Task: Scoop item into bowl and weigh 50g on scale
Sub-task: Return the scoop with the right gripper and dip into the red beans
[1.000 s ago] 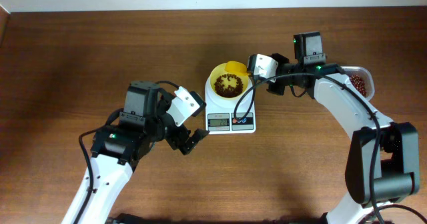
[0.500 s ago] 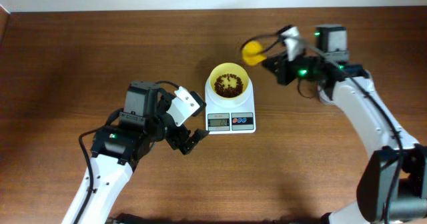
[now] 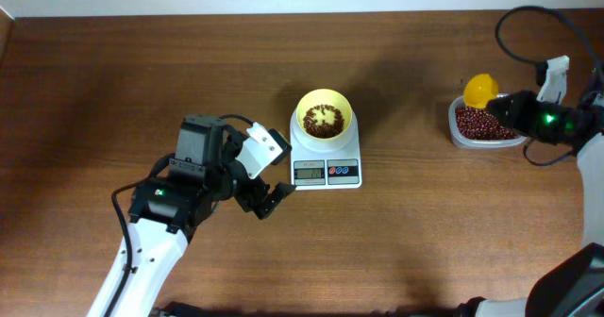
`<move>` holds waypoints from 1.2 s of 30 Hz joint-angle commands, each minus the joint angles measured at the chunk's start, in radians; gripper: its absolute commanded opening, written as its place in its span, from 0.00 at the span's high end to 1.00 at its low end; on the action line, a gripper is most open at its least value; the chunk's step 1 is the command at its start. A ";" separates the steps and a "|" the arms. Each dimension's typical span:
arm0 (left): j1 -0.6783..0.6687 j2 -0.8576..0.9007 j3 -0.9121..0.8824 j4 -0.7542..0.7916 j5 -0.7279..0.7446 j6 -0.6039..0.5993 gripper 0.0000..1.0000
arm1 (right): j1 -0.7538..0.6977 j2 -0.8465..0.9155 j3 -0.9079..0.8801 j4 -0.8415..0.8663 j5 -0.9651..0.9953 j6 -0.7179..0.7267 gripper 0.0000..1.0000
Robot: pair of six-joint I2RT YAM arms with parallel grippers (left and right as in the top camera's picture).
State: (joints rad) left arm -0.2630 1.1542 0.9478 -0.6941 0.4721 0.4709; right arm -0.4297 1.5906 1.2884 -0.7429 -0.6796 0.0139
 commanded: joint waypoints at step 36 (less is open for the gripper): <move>0.003 0.002 -0.009 0.001 0.018 -0.010 0.01 | 0.123 0.220 -0.055 -0.047 0.392 -0.114 0.96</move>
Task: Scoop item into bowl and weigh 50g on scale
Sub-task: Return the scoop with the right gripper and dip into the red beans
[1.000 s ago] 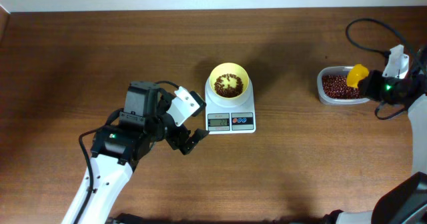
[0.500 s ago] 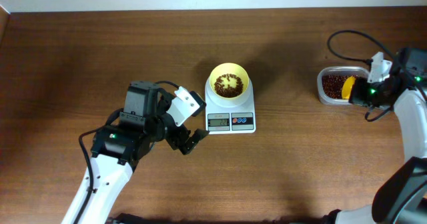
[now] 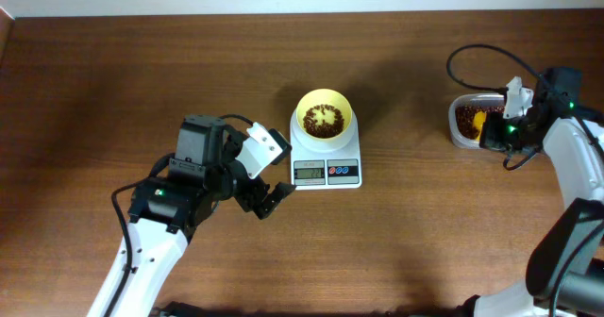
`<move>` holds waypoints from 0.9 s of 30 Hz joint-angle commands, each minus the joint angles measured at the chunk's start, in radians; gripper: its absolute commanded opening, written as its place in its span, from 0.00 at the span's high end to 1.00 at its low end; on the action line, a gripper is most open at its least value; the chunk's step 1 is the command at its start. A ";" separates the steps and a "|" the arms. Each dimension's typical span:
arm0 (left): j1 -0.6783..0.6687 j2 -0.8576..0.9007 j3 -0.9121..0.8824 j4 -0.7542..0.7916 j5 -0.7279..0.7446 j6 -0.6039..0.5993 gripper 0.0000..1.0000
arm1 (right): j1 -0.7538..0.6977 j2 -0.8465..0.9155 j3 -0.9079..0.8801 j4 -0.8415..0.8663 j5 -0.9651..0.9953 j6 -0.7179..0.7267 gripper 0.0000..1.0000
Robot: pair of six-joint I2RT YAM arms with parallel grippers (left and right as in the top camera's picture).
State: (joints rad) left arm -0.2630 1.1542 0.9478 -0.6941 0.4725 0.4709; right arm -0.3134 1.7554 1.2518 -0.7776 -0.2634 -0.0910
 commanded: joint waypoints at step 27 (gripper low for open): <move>0.003 0.002 -0.009 0.002 0.018 -0.009 0.01 | -0.240 0.071 -0.016 0.018 -0.582 0.005 0.96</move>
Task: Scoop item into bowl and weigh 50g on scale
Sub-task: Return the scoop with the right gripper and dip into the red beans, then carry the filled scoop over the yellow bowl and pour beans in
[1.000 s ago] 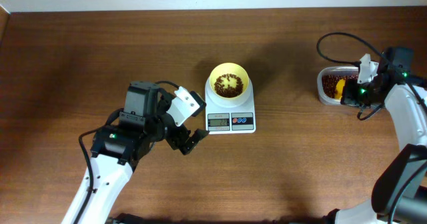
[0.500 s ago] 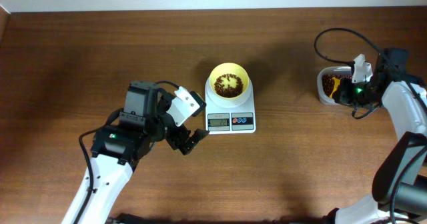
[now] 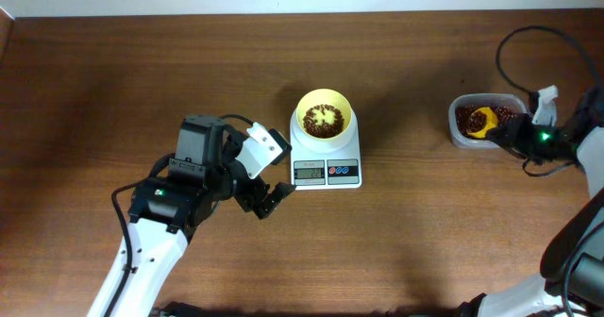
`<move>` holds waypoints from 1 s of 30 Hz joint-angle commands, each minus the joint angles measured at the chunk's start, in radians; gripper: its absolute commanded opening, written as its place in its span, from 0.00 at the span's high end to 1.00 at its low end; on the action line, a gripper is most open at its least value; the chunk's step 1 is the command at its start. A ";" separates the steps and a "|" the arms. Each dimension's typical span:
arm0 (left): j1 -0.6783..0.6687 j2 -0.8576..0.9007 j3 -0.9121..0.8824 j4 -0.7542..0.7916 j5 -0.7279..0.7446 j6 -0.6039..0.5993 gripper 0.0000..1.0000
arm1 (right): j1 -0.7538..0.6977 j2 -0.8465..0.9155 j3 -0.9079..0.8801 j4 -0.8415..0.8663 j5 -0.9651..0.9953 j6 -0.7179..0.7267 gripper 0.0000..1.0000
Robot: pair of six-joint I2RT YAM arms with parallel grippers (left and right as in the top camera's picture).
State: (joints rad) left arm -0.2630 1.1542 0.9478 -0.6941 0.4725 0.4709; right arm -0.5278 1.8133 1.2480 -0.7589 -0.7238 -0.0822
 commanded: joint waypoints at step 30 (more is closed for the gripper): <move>0.003 0.002 -0.009 0.001 0.018 -0.009 0.01 | 0.137 0.012 -0.012 -0.032 -0.619 -0.004 0.96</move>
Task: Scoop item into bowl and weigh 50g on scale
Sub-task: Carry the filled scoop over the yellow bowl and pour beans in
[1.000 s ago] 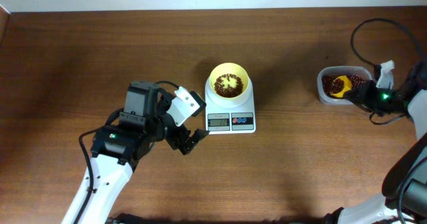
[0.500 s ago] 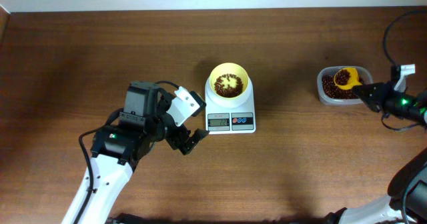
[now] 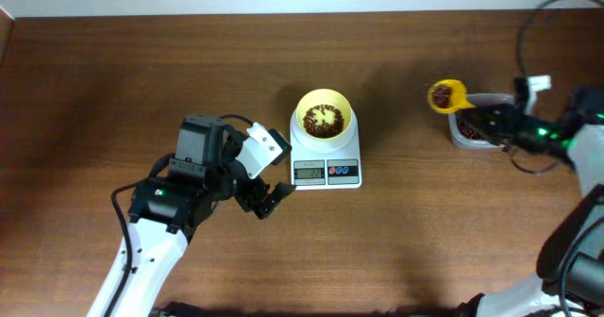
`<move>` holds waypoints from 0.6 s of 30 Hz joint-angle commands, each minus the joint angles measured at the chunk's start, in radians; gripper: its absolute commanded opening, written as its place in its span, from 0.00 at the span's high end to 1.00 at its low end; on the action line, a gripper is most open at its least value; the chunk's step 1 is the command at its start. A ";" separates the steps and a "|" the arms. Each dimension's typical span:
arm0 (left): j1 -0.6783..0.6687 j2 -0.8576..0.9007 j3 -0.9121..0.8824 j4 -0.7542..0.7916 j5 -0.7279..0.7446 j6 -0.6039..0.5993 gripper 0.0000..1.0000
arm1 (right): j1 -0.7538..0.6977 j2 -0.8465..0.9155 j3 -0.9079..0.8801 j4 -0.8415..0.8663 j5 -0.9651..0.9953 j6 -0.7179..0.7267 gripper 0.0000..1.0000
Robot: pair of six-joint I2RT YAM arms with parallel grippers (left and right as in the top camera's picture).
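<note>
A yellow bowl (image 3: 324,116) with some red-brown beans stands on the white scale (image 3: 326,162) at the table's middle. At the right, my right gripper (image 3: 475,117) is shut on the handle of a yellow scoop (image 3: 445,95) loaded with beans, held just left of the clear tub of beans (image 3: 481,128) and well right of the bowl. My left gripper (image 3: 269,196) stands open at the scale's left front corner, holding nothing.
Black cables loop behind the right arm (image 3: 557,133) near the table's right edge. The left arm (image 3: 160,213) reaches in from the front left. Bare wooden tabletop (image 3: 406,232) lies between scale and tub.
The right gripper has moved left and the scoop, which was down in the tub, is now out of it, full of beans, just beyond the tub's left rim. The left arm is unchanged.
The scoop was first held empty over the tub's left part. Then it was down among the beans in the tub at both later moments. Now it is out, loaded, left of the tub. The left gripper stayed open beside the scale throughout.
</note>
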State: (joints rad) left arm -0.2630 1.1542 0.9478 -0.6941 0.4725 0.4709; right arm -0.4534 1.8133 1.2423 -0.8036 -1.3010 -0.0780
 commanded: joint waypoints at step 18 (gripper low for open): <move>0.003 0.002 -0.009 0.002 0.018 -0.009 0.01 | 0.502 0.013 -0.006 0.212 0.282 -0.008 0.96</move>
State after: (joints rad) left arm -0.2630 1.1542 0.9478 -0.6941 0.4725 0.4709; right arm 0.0063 1.8133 1.2404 -0.6167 -1.1244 -0.0788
